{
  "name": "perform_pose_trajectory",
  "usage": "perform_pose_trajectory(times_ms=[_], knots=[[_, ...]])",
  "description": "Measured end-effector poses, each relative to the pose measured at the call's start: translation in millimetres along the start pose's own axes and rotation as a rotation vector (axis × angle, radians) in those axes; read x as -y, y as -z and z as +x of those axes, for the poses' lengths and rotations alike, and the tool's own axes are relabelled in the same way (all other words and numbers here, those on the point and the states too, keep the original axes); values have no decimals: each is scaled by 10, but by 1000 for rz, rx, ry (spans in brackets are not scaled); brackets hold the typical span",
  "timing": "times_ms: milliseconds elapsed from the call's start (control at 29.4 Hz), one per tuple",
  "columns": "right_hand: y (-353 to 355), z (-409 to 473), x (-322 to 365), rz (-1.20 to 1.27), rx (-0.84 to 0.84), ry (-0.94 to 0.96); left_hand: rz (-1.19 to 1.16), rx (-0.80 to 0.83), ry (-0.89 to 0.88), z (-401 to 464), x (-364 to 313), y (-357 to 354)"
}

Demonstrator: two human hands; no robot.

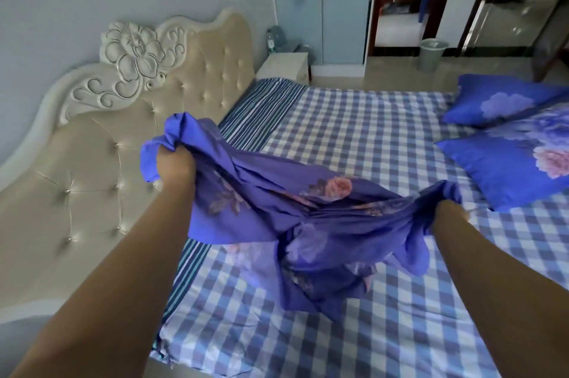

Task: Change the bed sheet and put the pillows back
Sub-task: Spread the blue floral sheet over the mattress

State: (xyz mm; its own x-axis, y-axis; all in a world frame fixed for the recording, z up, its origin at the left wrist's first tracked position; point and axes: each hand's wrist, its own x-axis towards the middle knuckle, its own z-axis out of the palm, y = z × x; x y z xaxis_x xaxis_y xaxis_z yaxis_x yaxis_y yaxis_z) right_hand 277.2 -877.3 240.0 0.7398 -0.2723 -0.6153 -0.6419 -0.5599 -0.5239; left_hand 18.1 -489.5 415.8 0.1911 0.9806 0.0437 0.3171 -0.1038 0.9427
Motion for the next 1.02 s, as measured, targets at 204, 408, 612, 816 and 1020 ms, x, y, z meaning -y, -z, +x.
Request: perform_pose_trajectory(times_ms=[204, 408, 612, 816, 1020], knots=[[-604, -1224, 296, 136, 473, 785, 30, 584, -374, -599, -367, -487], [-642, -1890, 647, -147, 1027, 901, -52, 845, -438, -650, -676, -461], [-45, -1948, 1279, 325, 181, 955, 217, 509, -483, -258, -431, -260], [203, -2207, 1941, 471, 185, 1101, 317, 506, -449, -76, -227, -136], [91, -1825, 1692, -191, -36, 1060, 215, 171, -435, 2, -319, 64]])
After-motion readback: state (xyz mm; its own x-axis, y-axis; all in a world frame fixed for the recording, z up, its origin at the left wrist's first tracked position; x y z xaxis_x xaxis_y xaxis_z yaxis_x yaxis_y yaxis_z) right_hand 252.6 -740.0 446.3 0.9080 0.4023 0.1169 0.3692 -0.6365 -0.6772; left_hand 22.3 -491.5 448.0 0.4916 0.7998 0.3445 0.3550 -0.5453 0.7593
